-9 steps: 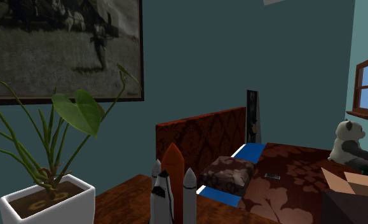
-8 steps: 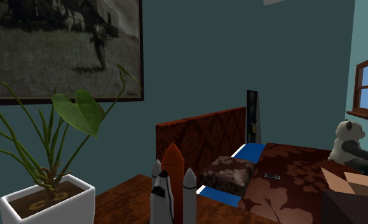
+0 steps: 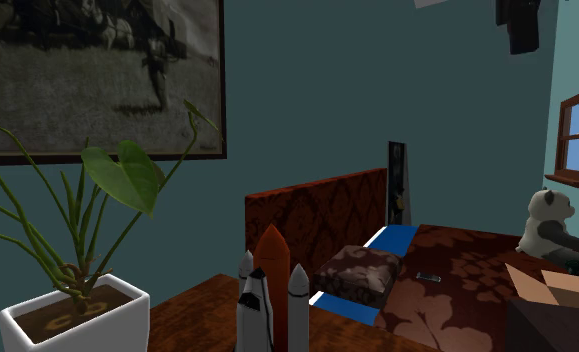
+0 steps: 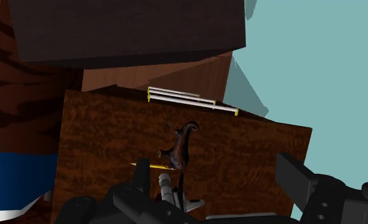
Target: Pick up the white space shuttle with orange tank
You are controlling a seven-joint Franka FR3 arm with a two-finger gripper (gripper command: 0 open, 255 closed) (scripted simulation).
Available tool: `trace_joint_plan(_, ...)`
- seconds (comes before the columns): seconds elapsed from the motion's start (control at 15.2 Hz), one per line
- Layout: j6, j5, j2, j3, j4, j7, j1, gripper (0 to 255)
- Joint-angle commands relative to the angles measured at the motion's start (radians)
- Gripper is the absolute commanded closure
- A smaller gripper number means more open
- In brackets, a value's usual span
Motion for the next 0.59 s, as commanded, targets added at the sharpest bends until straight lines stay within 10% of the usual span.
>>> trace_joint_plan(0.0,0.044,0.002,0.088,0.015,0.031,0.033,-0.007,0)
trace_joint_plan(0.53,0.14,-0.016,0.421,0.041,0.214,0.153,-0.03,0)
